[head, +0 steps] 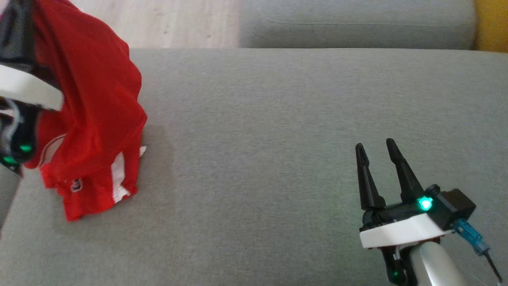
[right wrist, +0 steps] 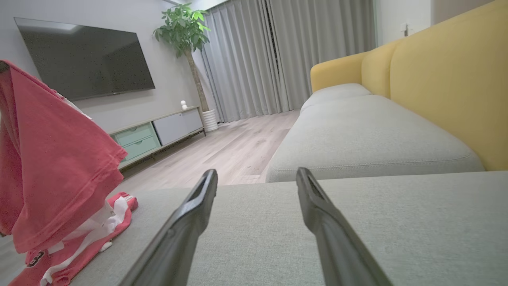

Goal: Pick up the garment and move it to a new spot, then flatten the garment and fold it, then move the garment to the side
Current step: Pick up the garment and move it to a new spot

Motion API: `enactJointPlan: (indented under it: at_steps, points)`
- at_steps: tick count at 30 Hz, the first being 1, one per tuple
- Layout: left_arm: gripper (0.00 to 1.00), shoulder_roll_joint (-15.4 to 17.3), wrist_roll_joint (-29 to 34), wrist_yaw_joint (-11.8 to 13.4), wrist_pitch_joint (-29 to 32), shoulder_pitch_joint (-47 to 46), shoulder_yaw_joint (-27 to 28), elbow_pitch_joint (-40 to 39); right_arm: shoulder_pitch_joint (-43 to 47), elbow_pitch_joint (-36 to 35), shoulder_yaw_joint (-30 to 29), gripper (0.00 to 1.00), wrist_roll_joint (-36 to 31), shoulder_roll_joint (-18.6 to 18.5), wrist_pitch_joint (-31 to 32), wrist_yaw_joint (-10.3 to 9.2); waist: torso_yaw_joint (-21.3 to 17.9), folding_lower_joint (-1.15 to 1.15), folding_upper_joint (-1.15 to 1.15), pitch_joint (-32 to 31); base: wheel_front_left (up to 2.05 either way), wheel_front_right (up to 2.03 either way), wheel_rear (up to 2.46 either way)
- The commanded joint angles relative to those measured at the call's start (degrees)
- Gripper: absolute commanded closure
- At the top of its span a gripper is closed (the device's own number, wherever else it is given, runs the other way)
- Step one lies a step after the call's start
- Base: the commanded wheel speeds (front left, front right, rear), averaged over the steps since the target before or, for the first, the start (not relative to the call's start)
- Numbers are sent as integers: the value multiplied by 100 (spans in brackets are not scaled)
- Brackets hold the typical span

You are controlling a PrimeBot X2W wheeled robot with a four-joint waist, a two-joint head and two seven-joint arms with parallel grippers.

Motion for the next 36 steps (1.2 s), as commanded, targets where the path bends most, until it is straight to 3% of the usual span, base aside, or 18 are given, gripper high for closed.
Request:
enactJointPlan:
  at_steps: [1, 5, 6, 11, 18, 24, 25, 26, 29, 33, 36]
  points:
    - [100, 299, -20, 93, 51, -132, 288, -364, -143, -208, 159, 0, 49, -27, -54, 44, -210, 1, 0, -103, 0, 0, 0]
    - [100, 301, -29, 433, 267, 133, 209, -1221, -197, -251, 282, 0, 87, -27, -54, 44, -592, 1, 0, -142, 0, 0, 0]
    - [100, 234, -23, 594, 353, 231, 142, -1595, -225, -276, 286, 0, 100, -27, -54, 44, -796, 1, 0, -145, 0, 0, 0]
    - [100, -108, 50, 870, 508, 288, -117, -2171, -312, -343, 295, 0, 138, -27, -54, 44, -1363, 1, 0, -77, 0, 0, 0]
    - [100, -964, 94, 1102, 356, 180, -424, -2189, -442, -421, 208, 0, 242, -27, -54, 44, -2130, 1, 0, 185, 0, 0, 0]
    - [100, -1519, 212, 1019, 60, -87, -607, -1680, -532, -499, 114, 0, 330, -27, -54, 44, -2583, 1, 0, 396, 0, 0, 0]
    - [4, -1579, 225, 995, -28, -122, -598, -1562, -534, -515, 73, 0, 349, -27, -54, 44, -2596, 1, 0, 409, 0, 0, 0]
    - [0, -1585, 269, 991, -59, -142, -620, -1403, -532, -525, 47, 0, 362, -27, -54, 44, -2602, 1, 0, 415, 0, 0, 0]
    - [0, -1465, 566, 1014, -265, -127, -724, -961, -498, -552, -33, 0, 376, -27, -54, 44, -2534, 1, 0, 401, 0, 0, 0]
    - [0, -1406, 482, 1004, -513, 203, -630, -722, -426, -565, -122, 0, 367, -27, -54, 44, -2313, 1, 0, 341, 0, 0, 0]
    - [0, -1246, 456, 975, -717, 682, -526, -635, -345, -568, -236, 0, 310, -27, -54, 44, -1984, 1, 0, 257, 0, 0, 0]
